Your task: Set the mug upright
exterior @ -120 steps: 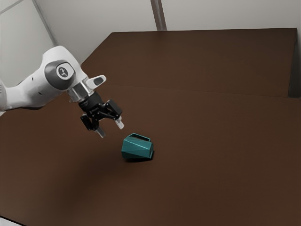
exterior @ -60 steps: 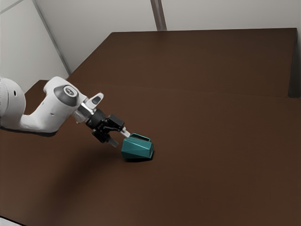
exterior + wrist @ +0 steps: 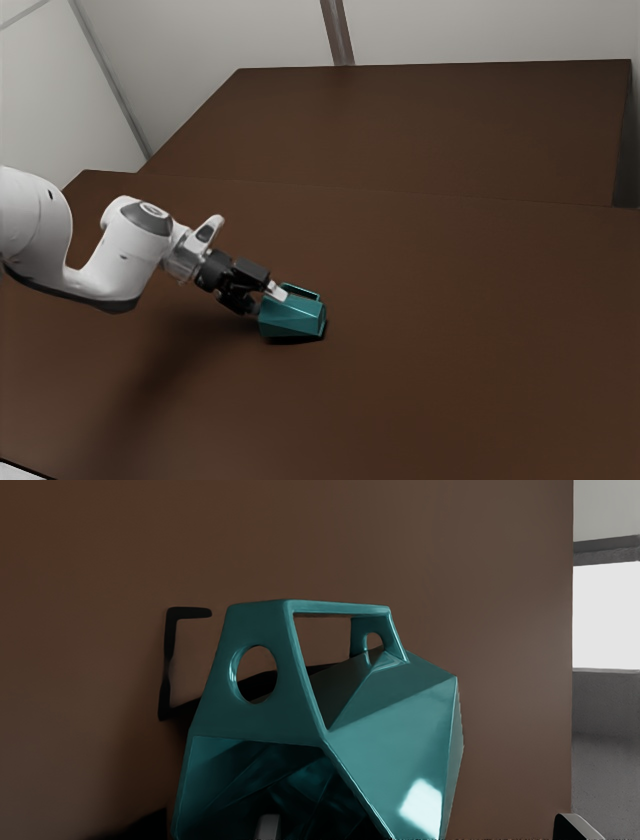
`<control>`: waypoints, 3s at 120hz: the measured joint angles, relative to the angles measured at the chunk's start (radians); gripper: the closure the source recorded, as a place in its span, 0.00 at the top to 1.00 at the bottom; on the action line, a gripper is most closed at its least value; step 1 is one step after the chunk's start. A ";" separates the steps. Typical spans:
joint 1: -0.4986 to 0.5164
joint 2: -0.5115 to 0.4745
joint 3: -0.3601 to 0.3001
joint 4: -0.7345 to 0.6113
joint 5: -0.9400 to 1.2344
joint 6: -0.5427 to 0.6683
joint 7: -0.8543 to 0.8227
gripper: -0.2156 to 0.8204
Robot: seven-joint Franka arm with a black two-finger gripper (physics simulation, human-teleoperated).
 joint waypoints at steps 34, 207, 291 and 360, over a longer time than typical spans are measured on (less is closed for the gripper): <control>0.012 -0.002 -0.001 0.002 -0.019 -0.069 0.094 0.31; 0.008 -0.269 -0.210 -0.057 1.001 0.262 -0.352 0.03; 0.008 -0.247 -0.218 -0.063 1.045 0.222 -0.588 0.31; 0.011 -0.334 -0.236 0.121 1.036 0.085 -0.669 0.76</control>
